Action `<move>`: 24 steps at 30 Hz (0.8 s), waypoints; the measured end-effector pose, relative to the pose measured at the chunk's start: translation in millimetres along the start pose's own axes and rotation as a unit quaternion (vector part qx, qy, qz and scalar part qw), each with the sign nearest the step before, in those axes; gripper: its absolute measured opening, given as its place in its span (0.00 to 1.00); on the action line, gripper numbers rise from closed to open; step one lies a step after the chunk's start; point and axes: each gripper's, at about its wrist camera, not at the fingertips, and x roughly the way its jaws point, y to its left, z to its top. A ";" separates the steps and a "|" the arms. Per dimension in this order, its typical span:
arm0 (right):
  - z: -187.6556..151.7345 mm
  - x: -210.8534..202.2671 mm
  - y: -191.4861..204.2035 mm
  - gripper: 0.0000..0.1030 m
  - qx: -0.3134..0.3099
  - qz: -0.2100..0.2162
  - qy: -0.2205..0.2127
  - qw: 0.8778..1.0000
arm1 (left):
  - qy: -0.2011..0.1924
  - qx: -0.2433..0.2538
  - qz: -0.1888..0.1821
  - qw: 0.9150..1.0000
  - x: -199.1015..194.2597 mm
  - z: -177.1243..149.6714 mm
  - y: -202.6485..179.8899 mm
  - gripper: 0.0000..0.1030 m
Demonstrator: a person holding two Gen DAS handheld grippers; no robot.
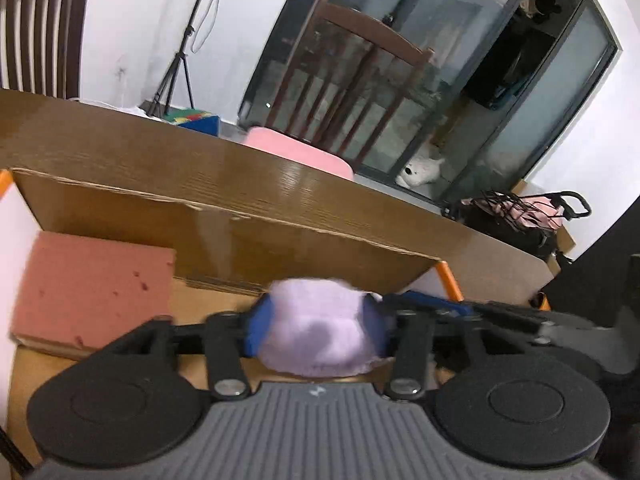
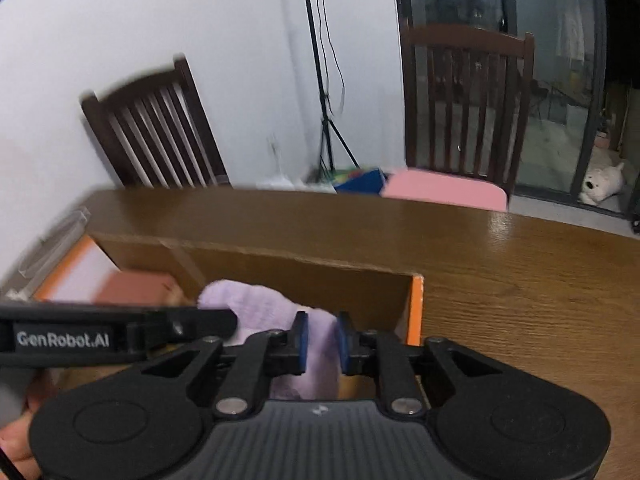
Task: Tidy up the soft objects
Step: 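Carry the towel roll into the box and release it, then move both grippers back toward the purple satin scrunchies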
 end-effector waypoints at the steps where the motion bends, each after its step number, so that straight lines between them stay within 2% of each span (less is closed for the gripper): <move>1: -0.5 -4.6 2.0 0.23 -0.007 -0.006 -0.014 1.000 | 0.000 0.003 -0.003 1.000 -3.8 -0.9 1.0 0.53; 2: -0.9 -8.4 3.1 0.31 -0.012 -0.014 -0.023 1.000 | -0.002 0.006 -0.004 1.000 -8.9 -1.5 1.5 0.55; 3: 0.4 -13.7 2.6 0.35 -0.014 -0.020 -0.033 0.999 | -0.009 0.008 -0.004 1.000 -15.1 -1.5 1.2 0.59; 5: -1.9 -27.5 5.6 0.36 -0.017 -0.013 -0.053 0.998 | -0.026 0.025 -0.004 0.999 -33.0 -3.3 -3.4 0.63; 10: -11.5 -65.5 13.7 0.45 -0.026 0.000 -0.084 0.996 | -0.062 0.067 0.006 0.996 -87.7 -16.7 -19.7 0.69; 11: -15.7 -77.4 17.3 0.47 -0.029 0.003 -0.092 0.995 | -0.072 0.075 0.004 0.995 -104.4 -25.5 -20.7 0.74; 12: -19.4 -86.7 18.6 0.52 -0.029 0.007 -0.101 0.994 | -0.087 0.081 0.002 0.993 -120.3 -34.7 -20.4 0.79; 14: -35.5 -108.7 22.3 0.63 -0.028 0.021 -0.116 0.993 | -0.114 0.093 -0.002 0.989 -150.6 -56.5 -18.0 0.82; 19: -76.2 -154.1 38.5 0.65 -0.040 0.025 -0.122 0.991 | -0.130 0.098 0.011 0.987 -204.3 -103.7 -15.9 0.83; 22: -102.7 -184.1 50.4 0.68 -0.048 0.034 -0.130 0.990 | -0.142 0.091 0.013 0.986 -231.6 -131.5 -14.0 0.88; 24: -121.9 -201.5 57.4 0.74 -0.047 0.047 -0.136 0.989 | -0.149 0.088 0.018 0.985 -247.1 -149.6 -10.0 0.89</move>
